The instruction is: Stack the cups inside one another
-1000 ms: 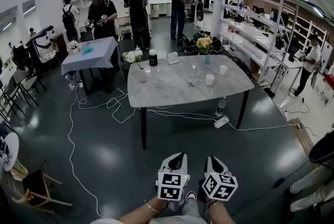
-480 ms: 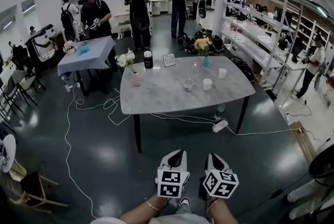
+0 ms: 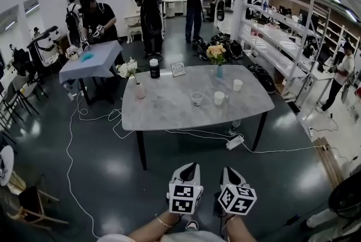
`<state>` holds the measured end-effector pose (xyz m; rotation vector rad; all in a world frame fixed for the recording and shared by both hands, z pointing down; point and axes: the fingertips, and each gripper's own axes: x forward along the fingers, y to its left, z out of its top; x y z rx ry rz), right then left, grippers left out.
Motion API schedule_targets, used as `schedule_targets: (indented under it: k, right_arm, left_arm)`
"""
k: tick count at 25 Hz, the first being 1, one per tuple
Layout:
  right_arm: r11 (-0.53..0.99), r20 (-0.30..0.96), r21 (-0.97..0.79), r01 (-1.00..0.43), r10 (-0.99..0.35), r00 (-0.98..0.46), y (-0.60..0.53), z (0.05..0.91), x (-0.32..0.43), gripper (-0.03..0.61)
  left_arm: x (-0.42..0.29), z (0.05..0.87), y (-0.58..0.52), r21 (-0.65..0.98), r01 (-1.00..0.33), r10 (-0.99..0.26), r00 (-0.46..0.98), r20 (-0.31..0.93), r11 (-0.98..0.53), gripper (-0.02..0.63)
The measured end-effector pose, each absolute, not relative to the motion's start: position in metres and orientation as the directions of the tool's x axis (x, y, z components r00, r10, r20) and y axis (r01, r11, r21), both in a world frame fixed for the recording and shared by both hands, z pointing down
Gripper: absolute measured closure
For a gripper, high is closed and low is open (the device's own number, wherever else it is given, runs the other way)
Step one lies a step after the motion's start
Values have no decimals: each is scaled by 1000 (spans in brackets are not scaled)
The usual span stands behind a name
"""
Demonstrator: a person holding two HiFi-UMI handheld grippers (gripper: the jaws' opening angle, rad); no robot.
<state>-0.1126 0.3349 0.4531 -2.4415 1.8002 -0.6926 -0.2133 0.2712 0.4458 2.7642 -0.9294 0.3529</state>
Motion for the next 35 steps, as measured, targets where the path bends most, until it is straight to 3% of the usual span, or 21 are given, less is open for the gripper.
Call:
schedule_targets:
  k: [16, 35]
  right_arm:
    - [-279, 359, -270, -922, -917, 172, 292, 468, -45, 571]
    - [-277, 379, -294, -915, -912, 154, 258, 485, -19, 572]
  left_arm:
    - [-144, 451, 233, 97, -646, -598, 745, 295, -757, 617]
    - [-130, 466, 192, 95, -680, -624, 712, 321, -727, 617]
